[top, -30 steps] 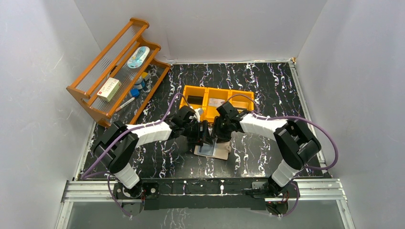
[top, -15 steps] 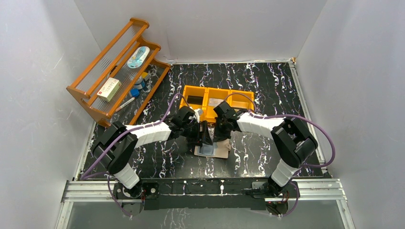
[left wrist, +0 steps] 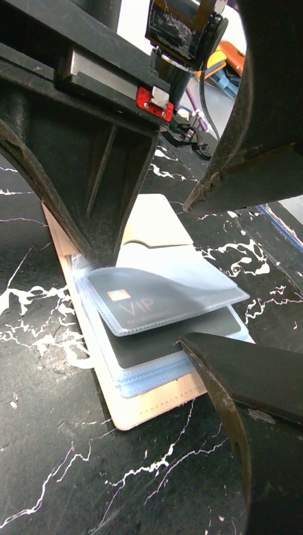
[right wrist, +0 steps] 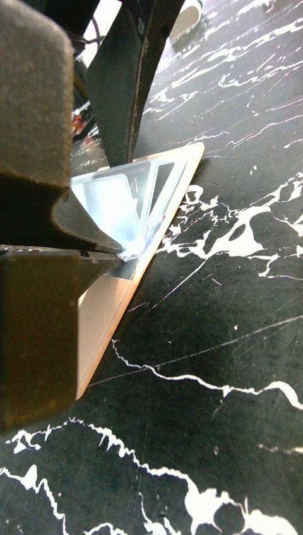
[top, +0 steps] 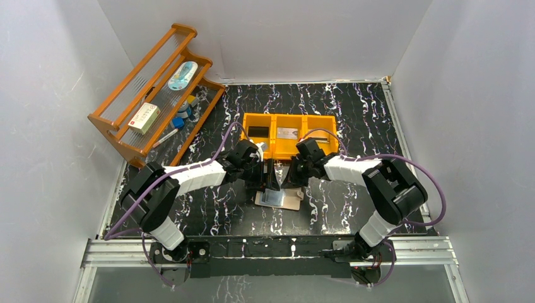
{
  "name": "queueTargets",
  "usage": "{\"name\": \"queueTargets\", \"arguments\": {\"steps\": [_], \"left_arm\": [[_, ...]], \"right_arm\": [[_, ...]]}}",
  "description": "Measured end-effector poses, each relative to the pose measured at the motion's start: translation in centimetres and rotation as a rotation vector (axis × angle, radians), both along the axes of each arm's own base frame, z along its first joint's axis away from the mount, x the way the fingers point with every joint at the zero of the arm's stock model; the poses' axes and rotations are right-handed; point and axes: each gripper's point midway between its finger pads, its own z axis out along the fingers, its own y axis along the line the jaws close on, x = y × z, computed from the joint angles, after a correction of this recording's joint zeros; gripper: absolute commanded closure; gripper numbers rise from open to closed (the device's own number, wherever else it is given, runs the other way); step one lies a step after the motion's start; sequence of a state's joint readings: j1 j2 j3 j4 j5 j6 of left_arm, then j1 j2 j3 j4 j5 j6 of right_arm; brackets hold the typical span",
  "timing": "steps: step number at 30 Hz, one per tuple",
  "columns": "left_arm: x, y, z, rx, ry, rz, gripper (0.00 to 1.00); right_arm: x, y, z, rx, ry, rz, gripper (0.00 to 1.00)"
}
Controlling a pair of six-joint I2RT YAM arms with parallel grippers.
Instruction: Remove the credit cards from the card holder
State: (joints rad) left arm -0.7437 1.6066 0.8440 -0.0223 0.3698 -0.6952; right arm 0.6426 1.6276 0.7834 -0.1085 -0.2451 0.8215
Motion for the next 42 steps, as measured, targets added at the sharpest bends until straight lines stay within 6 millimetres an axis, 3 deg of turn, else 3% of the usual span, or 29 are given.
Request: {"name": "queueTargets", "arguments": {"steps": [19, 23, 29, 38, 42], "left_arm": [[0.9, 0.5, 0.0, 0.038, -0.042, 0.029, 0.3], [1.6, 0.5, 1.3, 0.03, -0.089, 0.035, 0.29], [2.5, -1.7, 3.9, -0.074, -0.141, -0.02, 0.31], [0.6, -2.3, 0.1, -0.097, -0.026, -0.079, 0.34], [0.1, -2.3, 0.0, -0.11, -0.006, -0.085, 0.37]], "right_arm": [[-0.1, 0.0, 0.0, 0.072, 0.021, -0.025, 0.93], [-0.1, 0.0, 0.0, 0.072, 0.022, -0.027, 0.93], [-0.1, 0.0, 0.0, 0.071, 0.022, -0.027, 0.93], [-0.1, 0.0, 0.0, 0.071, 0.022, -0.029, 0.88], [-0.1, 0.1, 0.1, 0.077, 0.023, -0.025, 0.77]]}}
